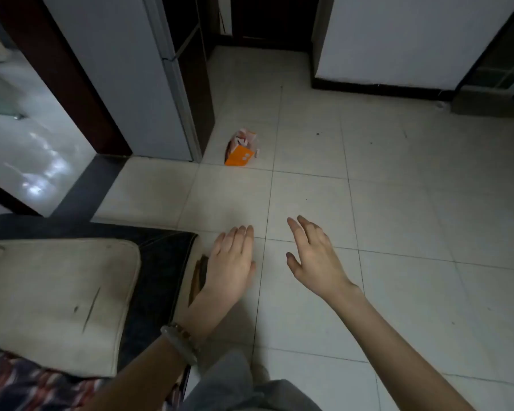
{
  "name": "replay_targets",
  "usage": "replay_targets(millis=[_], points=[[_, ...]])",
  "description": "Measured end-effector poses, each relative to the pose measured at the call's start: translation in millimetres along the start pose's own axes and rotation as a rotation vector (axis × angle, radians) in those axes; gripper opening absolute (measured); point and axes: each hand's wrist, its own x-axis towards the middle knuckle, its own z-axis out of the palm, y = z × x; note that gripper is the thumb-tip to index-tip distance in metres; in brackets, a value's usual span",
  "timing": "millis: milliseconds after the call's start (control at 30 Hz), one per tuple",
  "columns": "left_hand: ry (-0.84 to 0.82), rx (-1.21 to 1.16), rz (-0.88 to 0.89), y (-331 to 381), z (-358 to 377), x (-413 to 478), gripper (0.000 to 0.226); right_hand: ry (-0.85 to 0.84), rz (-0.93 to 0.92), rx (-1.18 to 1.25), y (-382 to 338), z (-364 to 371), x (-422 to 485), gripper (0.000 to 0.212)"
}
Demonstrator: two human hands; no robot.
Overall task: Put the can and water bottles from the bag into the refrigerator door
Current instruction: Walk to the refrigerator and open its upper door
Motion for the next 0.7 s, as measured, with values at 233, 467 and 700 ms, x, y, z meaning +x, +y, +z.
replay_targets(millis=[233, 467, 700], points=[[0.000, -0.016, -0.042, -10.8, 8.4, 30.2, 0.075, 0.018, 0.007, 0.019, 17.4, 5.1, 29.5, 0.067], [-0.039, -0.022, -0.043, -31.7, 24.7, 96.7, 0.072, 0.047, 0.046, 0.009, 48.7, 8.9, 90.0, 0.066], [-0.008, -0.021, -0.061, -70.2, 41.2, 209.4, 0.071, 0.026, 0.072, -0.014, 86.0, 18.4, 197.1, 0.065]])
